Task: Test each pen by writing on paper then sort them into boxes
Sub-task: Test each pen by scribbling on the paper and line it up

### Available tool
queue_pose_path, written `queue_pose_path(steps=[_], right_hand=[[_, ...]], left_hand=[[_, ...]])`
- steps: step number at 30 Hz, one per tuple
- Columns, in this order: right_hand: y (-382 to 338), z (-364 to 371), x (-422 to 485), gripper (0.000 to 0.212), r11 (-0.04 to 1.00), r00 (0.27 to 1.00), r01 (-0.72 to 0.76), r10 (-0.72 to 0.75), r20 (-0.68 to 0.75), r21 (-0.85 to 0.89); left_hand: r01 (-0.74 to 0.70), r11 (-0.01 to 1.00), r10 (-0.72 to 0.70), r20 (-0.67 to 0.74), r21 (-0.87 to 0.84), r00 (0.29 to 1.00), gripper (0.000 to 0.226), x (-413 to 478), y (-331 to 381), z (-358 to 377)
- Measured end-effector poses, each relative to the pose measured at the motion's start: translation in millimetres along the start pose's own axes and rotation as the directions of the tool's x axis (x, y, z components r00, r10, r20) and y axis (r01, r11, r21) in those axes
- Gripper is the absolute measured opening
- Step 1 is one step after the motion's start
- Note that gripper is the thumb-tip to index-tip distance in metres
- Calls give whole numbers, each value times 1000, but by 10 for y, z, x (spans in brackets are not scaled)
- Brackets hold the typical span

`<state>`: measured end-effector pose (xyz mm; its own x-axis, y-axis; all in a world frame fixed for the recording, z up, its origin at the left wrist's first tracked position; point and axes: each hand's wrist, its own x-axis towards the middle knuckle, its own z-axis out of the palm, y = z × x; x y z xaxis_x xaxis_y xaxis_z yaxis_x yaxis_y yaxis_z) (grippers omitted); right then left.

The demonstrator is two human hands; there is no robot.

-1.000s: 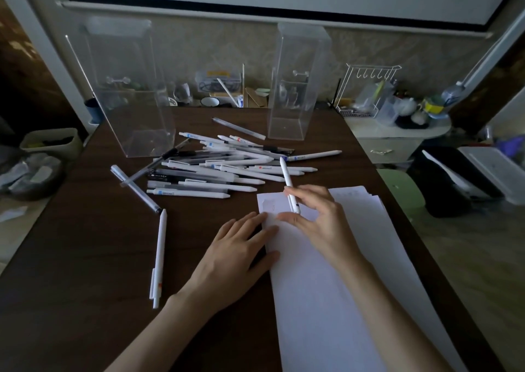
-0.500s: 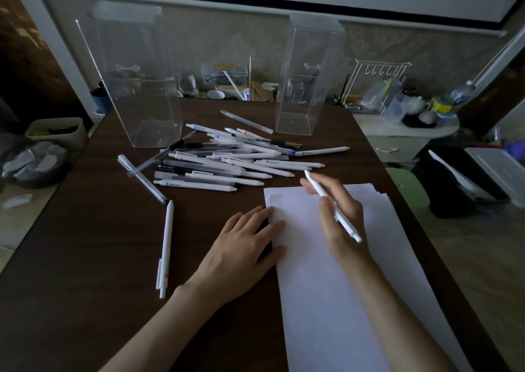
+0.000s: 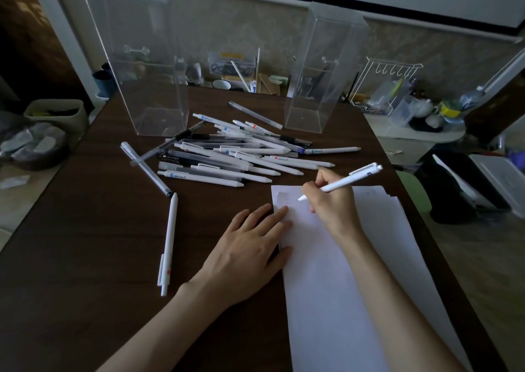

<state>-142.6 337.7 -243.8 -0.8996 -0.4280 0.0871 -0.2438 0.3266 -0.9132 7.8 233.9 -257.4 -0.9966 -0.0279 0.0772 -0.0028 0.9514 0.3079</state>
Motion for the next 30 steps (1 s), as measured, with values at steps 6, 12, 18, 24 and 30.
queue_pose_path(steps=[6,12,18,24,30], right_hand=[[37,23,5,30,998,999,48,-47,25,-48],[22,23,-2,28,997,999,44,-44,6,-66],[15,22,-11,26,998,1000,29,-29,-1,-54],[32,15,-3,26,998,999,33,-33,-4,-47],[16,23,-18,26,998,999,43,-42,35,-36]], left_hand=[[-10,1000,10,20,22,1000,59,1,-11,24],[-4,1000,4,19,24,1000,60,13,-16,45],[-7,1000,6,32,17,999,62,11,-21,26],[-5,1000,5,43,3,999,63,6,-17,20],[0,1000,0,53,0,999,64,12,-13,-1]])
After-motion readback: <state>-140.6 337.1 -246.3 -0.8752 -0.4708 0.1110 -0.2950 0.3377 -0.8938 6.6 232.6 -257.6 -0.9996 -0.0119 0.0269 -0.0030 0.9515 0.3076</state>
